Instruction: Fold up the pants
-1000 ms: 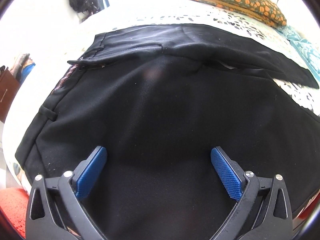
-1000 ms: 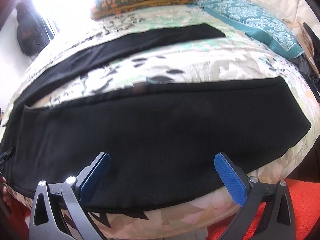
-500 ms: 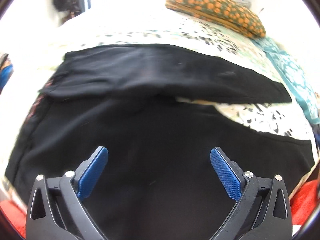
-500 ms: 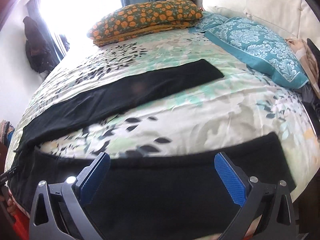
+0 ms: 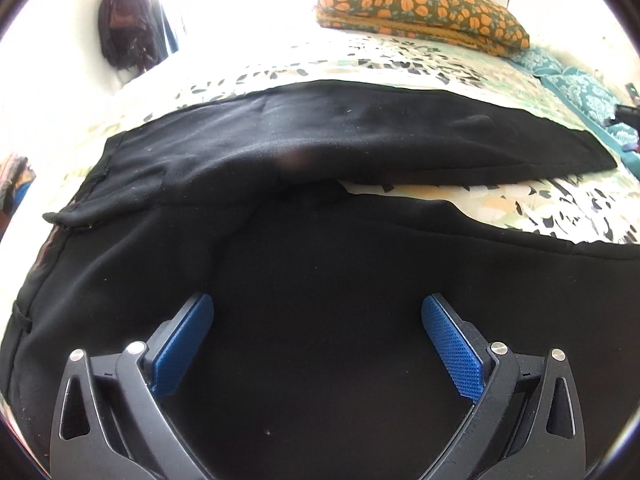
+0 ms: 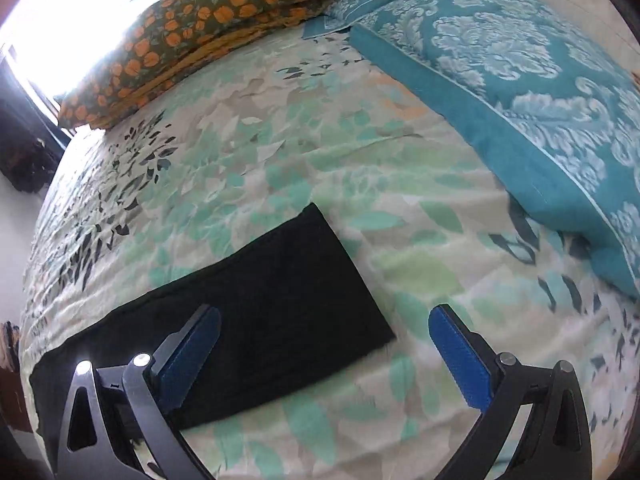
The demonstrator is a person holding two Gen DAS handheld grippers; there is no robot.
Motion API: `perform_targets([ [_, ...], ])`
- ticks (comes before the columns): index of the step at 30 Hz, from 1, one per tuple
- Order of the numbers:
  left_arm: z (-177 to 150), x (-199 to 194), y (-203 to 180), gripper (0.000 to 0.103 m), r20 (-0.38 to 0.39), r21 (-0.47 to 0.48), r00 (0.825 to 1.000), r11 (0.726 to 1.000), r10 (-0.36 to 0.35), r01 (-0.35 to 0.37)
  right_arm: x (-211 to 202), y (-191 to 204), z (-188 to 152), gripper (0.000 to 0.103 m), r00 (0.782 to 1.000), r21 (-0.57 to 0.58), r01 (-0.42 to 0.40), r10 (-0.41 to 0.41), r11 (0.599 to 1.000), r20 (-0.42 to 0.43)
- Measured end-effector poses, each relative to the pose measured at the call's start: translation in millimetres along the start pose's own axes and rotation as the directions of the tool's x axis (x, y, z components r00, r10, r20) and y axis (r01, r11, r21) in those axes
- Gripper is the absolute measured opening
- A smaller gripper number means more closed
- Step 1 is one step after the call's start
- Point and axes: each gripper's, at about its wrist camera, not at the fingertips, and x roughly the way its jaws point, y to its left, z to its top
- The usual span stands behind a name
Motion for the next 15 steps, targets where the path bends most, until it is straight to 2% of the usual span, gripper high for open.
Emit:
perform_targets([
  [3, -1, 3, 0, 0.103, 0.009, 0.000, 1.000, 1.000, 0.001, -0.001, 38, 18, 21, 0.102, 0.998, -0.105, 0.050, -0.053, 0.993, -0.027],
  [5, 0, 4, 1, 0.103, 0.011, -0.001, 1.000, 1.000, 0.000, 0.000, 59, 24, 29, 0.102, 0.996, -0.134, 0.066, -0.073, 0.989, -0.046],
  [6, 1, 4, 1, 0.103, 0.011, -0.001, 1.000, 1.000, 0.000, 0.000, 68, 24, 30, 0.091, 0.996, -0.125, 0.060, -0.068, 0.990, -0.059],
  [7, 1, 5, 1, 0.103, 0.011, -0.001, 1.000, 1.000, 0.000, 0.000, 76, 22, 30, 0.073, 0.995, -0.103, 0.038, -0.047, 0.994, -0.091],
  [8, 2, 5, 1, 0.103, 0.010, -0.001, 1.000, 1.000, 0.000, 0.000, 81, 18, 27, 0.032, 0.992, -0.076, 0.036, -0.045, 0.996, -0.121],
  [9, 1, 5, 1, 0.103, 0.010, -0.001, 1.000, 1.000, 0.000, 0.000, 78, 14, 25, 0.022, 0.993, -0.047, 0.047, -0.052, 0.998, -0.108],
  [10, 2, 6, 0, 0.103, 0.007, -0.002, 1.000, 1.000, 0.000, 0.000, 70, 10, 23, 0.009, 0.996, -0.012, 0.012, -0.013, 1.000, -0.086],
  [12, 3, 7, 0, 0.103, -0.002, -0.005, 1.000, 1.000, -0.003, 0.003, 43, 11, 17, 0.008, 0.998, -0.005, -0.051, 0.051, 0.999, -0.028],
  [15, 11, 8, 2, 0.103, -0.048, -0.013, 0.999, 1.000, -0.016, 0.015, -24, 36, -11, 0.008, 0.988, -0.146, -0.114, 0.127, 0.983, 0.086],
])
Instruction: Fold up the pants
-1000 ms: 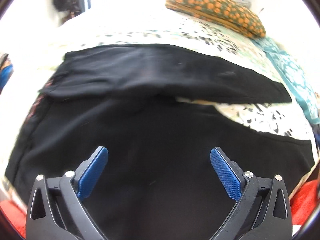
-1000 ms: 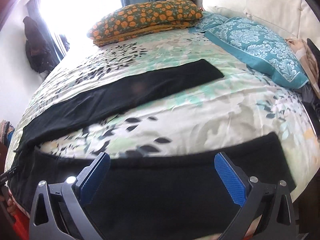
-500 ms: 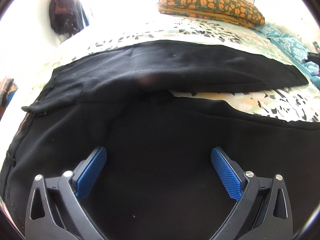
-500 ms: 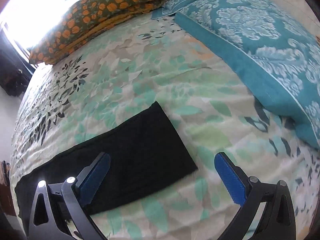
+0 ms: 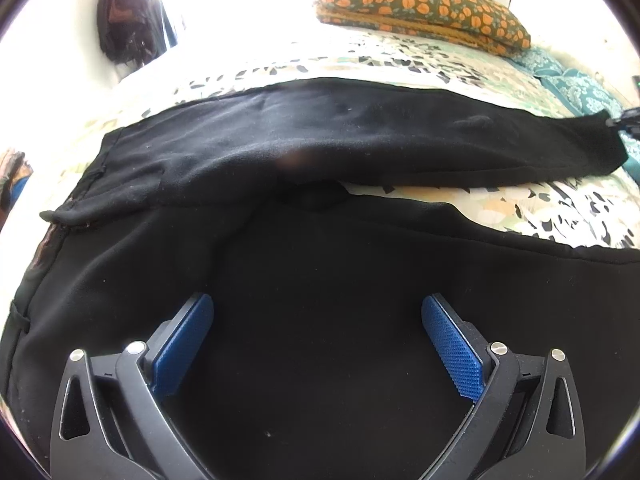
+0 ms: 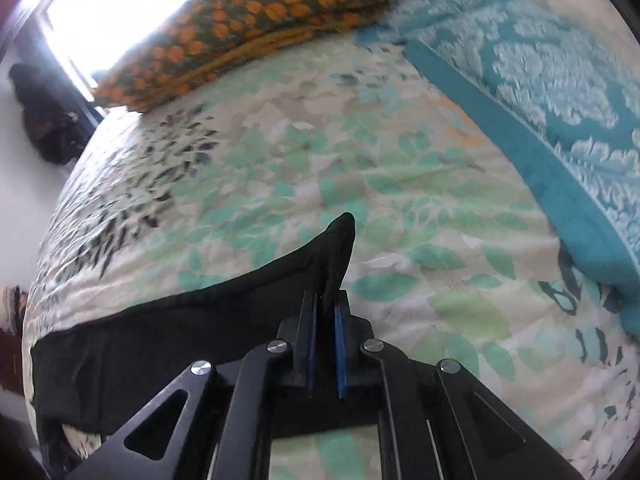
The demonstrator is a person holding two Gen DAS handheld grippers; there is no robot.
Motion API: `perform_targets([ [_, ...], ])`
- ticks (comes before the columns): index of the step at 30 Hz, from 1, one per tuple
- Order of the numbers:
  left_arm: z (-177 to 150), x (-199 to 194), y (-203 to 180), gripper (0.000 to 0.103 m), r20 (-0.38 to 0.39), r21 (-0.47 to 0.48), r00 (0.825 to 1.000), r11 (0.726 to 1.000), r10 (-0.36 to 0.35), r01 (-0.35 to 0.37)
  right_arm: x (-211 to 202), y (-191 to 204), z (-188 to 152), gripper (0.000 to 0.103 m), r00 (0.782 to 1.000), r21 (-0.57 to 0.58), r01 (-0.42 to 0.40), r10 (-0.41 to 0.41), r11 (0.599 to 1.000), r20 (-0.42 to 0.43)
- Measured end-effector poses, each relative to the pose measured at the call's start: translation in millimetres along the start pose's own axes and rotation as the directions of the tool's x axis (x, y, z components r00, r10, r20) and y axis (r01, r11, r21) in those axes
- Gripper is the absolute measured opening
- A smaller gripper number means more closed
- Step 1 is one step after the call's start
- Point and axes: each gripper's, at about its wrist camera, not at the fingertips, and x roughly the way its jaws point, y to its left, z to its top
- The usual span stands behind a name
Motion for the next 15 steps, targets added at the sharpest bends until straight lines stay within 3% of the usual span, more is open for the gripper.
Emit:
perform_targets([
  [2, 11, -4, 0, 0.102, -0.056, -0.013, 0.998, 1.000, -0.012, 0.011, -48, 29, -22, 0.007, 0.996, -0.083, -0.060, 0.065, 0.995, 0.062],
  [4, 27, -14, 1, 0.102, -0.082, -0.047, 0.994, 0.996, -0.074, 0.070, -91, 58, -50, 0.007, 0.989, -0.156, -0.091, 0.108, 0.984, 0.103],
  [8, 82, -41, -6, 0.102, -0.026, -0.091, 0.979, 0.976, -0.201, 0.198, -164, 106, -116, 0.007, 0.964, -0.254, -0.144, 0.194, 0.956, 0.180],
  [10, 116, -41, -16, 0.102, -0.039, -0.102, 0.960, 0.957, -0.277, 0.272, -190, 117, -145, 0.007, 0.951, -0.263, -0.172, 0.230, 0.949, 0.208],
  [13, 162, -22, -32, 0.102, -0.104, -0.149, 0.916, 0.916, -0.388, 0.372, -218, 130, -179, 0.007, 0.933, -0.282, -0.187, 0.260, 0.941, 0.248],
  [15, 186, 2, -44, 0.102, -0.165, -0.185, 0.890, 0.900, -0.425, 0.395, -232, 135, -195, 0.007, 0.923, -0.296, -0.198, 0.280, 0.934, 0.266],
])
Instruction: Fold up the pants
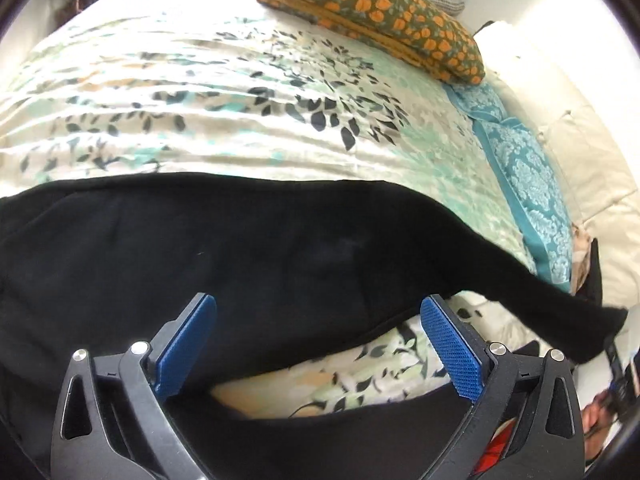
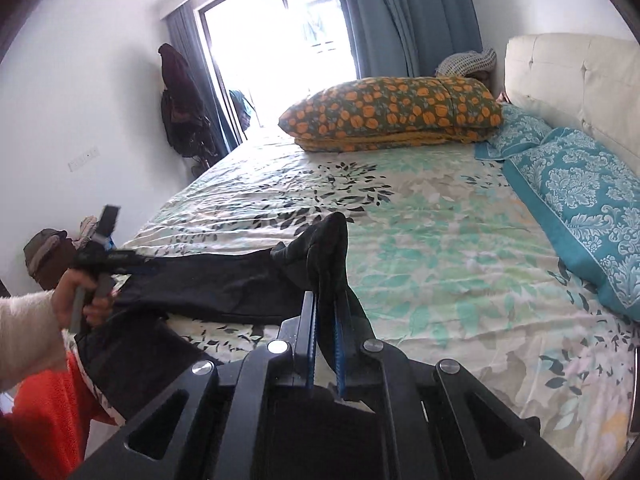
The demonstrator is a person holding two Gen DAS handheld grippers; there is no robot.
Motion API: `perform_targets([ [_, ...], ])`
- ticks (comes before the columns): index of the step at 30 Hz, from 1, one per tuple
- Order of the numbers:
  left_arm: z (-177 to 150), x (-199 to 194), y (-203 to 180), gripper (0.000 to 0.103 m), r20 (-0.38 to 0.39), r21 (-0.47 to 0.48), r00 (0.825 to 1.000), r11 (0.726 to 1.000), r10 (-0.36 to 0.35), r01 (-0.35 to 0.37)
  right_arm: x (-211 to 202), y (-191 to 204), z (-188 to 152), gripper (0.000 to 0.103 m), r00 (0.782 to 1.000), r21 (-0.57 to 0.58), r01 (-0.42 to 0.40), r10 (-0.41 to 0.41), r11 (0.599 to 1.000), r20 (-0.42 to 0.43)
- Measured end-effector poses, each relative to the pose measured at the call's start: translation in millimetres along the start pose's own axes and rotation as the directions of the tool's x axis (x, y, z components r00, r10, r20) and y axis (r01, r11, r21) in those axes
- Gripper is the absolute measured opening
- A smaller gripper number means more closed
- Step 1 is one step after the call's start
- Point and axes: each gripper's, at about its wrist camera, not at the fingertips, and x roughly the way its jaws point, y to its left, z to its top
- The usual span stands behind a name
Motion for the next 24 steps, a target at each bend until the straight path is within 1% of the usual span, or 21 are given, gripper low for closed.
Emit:
perform_targets([
  [2, 22, 23, -4, 0.102, -0.052, -0.050, 0.998, 0.999, -0.025, 0.022, -14, 7, -6, 0.007, 1.000, -0.002, -0.008, 0.008, 1.000, 0.024],
  [3, 30, 33, -6, 0.102, -0.064, -0.088, 0.997, 0.995, -0.041, 0.036, -21, 8, -8, 0.007, 0.999, 0.002, -0.015, 0.015, 1.000, 0.036],
  [5, 39, 52, -6, 0.102, -0.074, -0.181, 0.994, 0.981, -0.087, 0.072, -35, 9, -11, 0.007, 0.998, 0.011, -0.023, 0.022, 1.000, 0.062],
  [7, 49, 66, -8, 0.102, -0.065, -0.252, 0.992, 0.964, -0.105, 0.085, -45, 6, -14, 0.007, 0.997, 0.015, -0.031, 0.029, 0.999, 0.078],
  [9, 53, 76, -9, 0.102, -0.055, -0.296, 0.993, 0.952, -0.102, 0.081, -57, 5, -17, 0.007, 0.995, 0.005, -0.034, 0.034, 0.999, 0.094],
  [11, 61, 86, -6, 0.102, -0.061, -0.319, 0.994, 0.946, -0.088, 0.064, -70, 4, -22, 0.007, 0.993, -0.010, -0.033, 0.034, 0.999, 0.109],
  [13, 65, 94, -2, 0.102, -0.077, -0.341, 0.995, 0.939, -0.070, 0.040, -83, 4, -27, 0.007, 0.992, -0.028, -0.034, 0.038, 0.999, 0.122],
  [14, 65, 97, 0, 0.099, -0.092, -0.355, 0.993, 0.934, -0.069, 0.032, -89, 4, -30, 0.007, 0.991, -0.036, -0.036, 0.040, 0.999, 0.127],
  [15, 64, 100, 5, 0.095, -0.104, -0.370, 0.992, 0.928, -0.076, 0.033, -95, 3, -33, 0.007, 0.990, -0.037, -0.040, 0.044, 0.999, 0.131],
  [16, 62, 102, 7, 0.056, -0.114, -0.379, 0.991, 0.925, -0.075, 0.027, -99, 2, -35, 0.007, 0.990, -0.032, -0.041, 0.045, 0.999, 0.134],
  [17, 59, 104, 11, 0.011, -0.139, -0.374, 0.990, 0.927, -0.030, -0.025, -103, 0, -37, 0.007, 0.990, -0.025, -0.040, 0.043, 0.999, 0.134],
  [18, 55, 106, 16, 0.002, -0.153, -0.369, 0.988, 0.928, -0.003, -0.054, -104, -3, -39, 0.007, 0.991, -0.014, -0.041, 0.042, 0.999, 0.130],
  [19, 51, 103, 22, 0.003, -0.135, -0.383, 0.990, 0.923, -0.031, -0.023, -103, -7, -40, 0.007, 0.992, -0.003, -0.035, 0.035, 0.999, 0.123],
  [21, 44, 89, 31, 0.002, -0.093, -0.412, 0.995, 0.911, -0.045, 0.003, -95, -17, -39, 0.007, 0.994, 0.030, -0.027, 0.024, 0.999, 0.108],
  [22, 41, 76, 33, 0.002, -0.057, -0.422, 0.997, 0.906, -0.058, 0.028, -87, -25, -36, 0.007, 0.995, 0.049, -0.029, 0.024, 0.998, 0.094],
  [23, 39, 59, 32, 0.002, -0.018, -0.420, 0.998, 0.906, -0.066, 0.052, -79, -33, -32, 0.007, 0.996, 0.061, -0.023, 0.018, 0.998, 0.086],
  [24, 36, 39, 29, 0.002, 0.025, -0.398, 0.997, 0.915, -0.068, 0.072, -70, -41, -26, 0.007, 0.996, 0.063, -0.015, 0.010, 0.998, 0.083],
])
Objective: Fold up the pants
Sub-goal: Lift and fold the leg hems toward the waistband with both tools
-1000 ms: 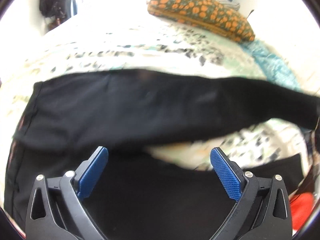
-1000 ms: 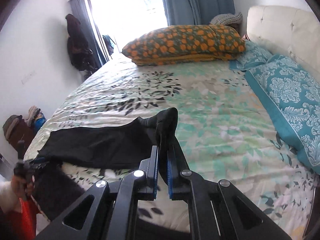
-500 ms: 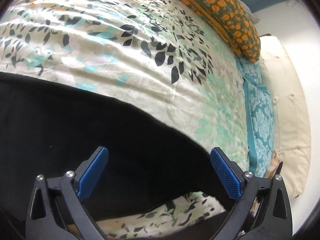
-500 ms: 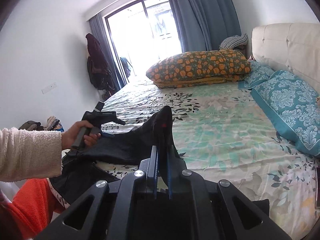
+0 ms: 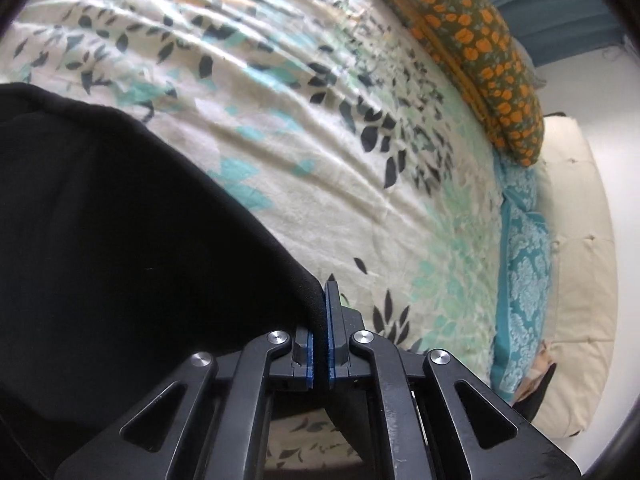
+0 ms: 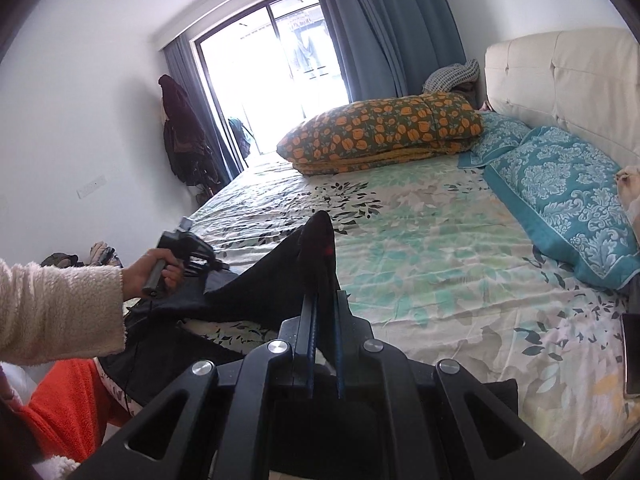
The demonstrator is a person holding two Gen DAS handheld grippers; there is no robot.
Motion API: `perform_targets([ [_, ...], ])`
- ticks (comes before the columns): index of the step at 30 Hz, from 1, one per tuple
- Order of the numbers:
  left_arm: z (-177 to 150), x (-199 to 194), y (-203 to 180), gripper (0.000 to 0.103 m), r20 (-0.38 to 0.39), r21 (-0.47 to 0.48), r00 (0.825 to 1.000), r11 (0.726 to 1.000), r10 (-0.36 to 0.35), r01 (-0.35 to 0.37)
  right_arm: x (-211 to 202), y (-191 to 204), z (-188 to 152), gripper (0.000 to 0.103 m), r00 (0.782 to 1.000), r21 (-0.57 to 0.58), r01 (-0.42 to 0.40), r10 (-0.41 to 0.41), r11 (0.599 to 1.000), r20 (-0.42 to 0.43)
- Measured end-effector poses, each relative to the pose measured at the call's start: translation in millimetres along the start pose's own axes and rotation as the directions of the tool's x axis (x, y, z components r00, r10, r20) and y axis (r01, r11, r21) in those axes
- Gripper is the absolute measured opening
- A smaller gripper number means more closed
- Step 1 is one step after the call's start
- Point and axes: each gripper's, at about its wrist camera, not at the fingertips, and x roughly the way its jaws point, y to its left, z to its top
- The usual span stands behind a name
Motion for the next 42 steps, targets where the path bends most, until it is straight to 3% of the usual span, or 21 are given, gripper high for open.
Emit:
perform_targets([
  [4, -53, -100, 3, 0.003, 0.211, 0.147, 0.977, 0.989, -0.030, -0.001, 12, -5, 18, 0.007, 0.999, -0.154, 0.048, -0.046, 0.987, 0.016],
  [6, -103, -134, 27, 0.005, 0.282, 0.183, 0.959, 0.982, -0.014, -0.040, 12, -3, 7, 0.007, 0.996, -0.262, 0.062, -0.075, 0.963, -0.039],
  [8, -160, -140, 56, 0.006, 0.300, 0.204, 0.951, 0.969, 0.071, -0.137, 17, -9, -23, 0.007, 0.982, -0.325, 0.039, -0.097, 0.945, -0.162],
  [10, -204, -124, 87, 0.006, 0.243, 0.219, 0.959, 0.955, 0.147, -0.202, 31, -25, -63, 0.008, 0.932, -0.318, 0.040, -0.150, 0.947, -0.329],
  [13, -235, -101, 122, 0.006, 0.177, 0.179, 0.961, 0.954, 0.211, -0.242, 54, -54, -119, 0.016, 0.780, -0.293, 0.100, -0.258, 0.951, -0.570],
  [14, -238, -99, 127, 0.006, 0.173, 0.163, 0.961, 0.957, 0.214, -0.242, 55, -63, -128, 0.018, 0.738, -0.255, 0.116, -0.255, 0.960, -0.624],
  [15, -240, -99, 128, 0.006, 0.174, 0.161, 0.963, 0.959, 0.206, -0.234, 49, -72, -133, 0.023, 0.716, -0.205, 0.142, -0.244, 0.968, -0.654],
  [16, -239, -101, 125, 0.006, 0.179, 0.176, 0.964, 0.957, 0.199, -0.230, 40, -78, -132, 0.026, 0.721, -0.160, 0.177, -0.239, 0.971, -0.651],
  [20, -233, -106, 113, 0.006, 0.221, 0.239, 0.961, 0.945, 0.169, -0.221, 2, -88, -109, 0.072, 0.827, 0.110, 0.194, -0.102, 0.975, -0.553],
  [22, -229, -104, 113, 0.006, 0.216, 0.228, 0.963, 0.951, 0.161, -0.210, 3, -92, -102, 0.074, 0.870, 0.272, 0.165, -0.010, 0.948, -0.493],
  [23, -228, -102, 114, 0.006, 0.214, 0.223, 0.964, 0.953, 0.159, -0.207, 11, -93, -102, 0.074, 0.877, 0.339, 0.162, 0.022, 0.927, -0.479],
  [24, -229, -102, 114, 0.006, 0.212, 0.221, 0.964, 0.953, 0.159, -0.205, 21, -90, -102, 0.074, 0.876, 0.381, 0.151, 0.055, 0.912, -0.479],
  [26, -227, -101, 115, 0.006, 0.205, 0.219, 0.967, 0.956, 0.152, -0.197, 49, -80, -109, 0.072, 0.845, 0.392, 0.161, 0.079, 0.906, -0.529],
  [27, -226, -102, 117, 0.006, 0.200, 0.216, 0.969, 0.958, 0.147, -0.190, 64, -74, -114, 0.069, 0.815, 0.375, 0.171, 0.083, 0.911, -0.573],
  [29, -224, -102, 122, 0.006, 0.190, 0.204, 0.972, 0.963, 0.137, -0.175, 93, -61, -130, 0.059, 0.717, 0.302, 0.224, 0.053, 0.926, -0.695],
  [30, -223, -103, 122, 0.006, 0.195, 0.196, 0.971, 0.965, 0.138, -0.176, 102, -55, -134, 0.044, 0.689, 0.244, 0.248, 0.006, 0.938, -0.724],
  [31, -224, -103, 120, 0.006, 0.202, 0.191, 0.969, 0.965, 0.140, -0.179, 104, -49, -135, 0.032, 0.680, 0.195, 0.251, -0.029, 0.948, -0.733],
  [32, -226, -105, 121, 0.005, 0.208, 0.191, 0.968, 0.965, 0.140, -0.181, 103, -45, -132, 0.013, 0.688, 0.183, 0.236, -0.032, 0.954, -0.725],
  [37, -249, -134, 104, 0.004, 0.267, 0.243, 0.957, 0.953, 0.115, -0.182, 64, -1, -75, 0.012, 0.806, 0.092, 0.110, -0.035, 0.990, -0.591],
  [40, -276, -138, 88, 0.004, 0.265, 0.300, 0.958, 0.935, 0.107, -0.188, 42, 16, -51, 0.012, 0.831, -0.057, 0.104, -0.118, 0.993, -0.544],
  [42, -288, -122, 87, 0.004, 0.206, 0.300, 0.972, 0.939, 0.110, -0.169, 43, -1, -54, 0.012, 0.809, -0.095, 0.167, -0.192, 0.981, -0.555],
])
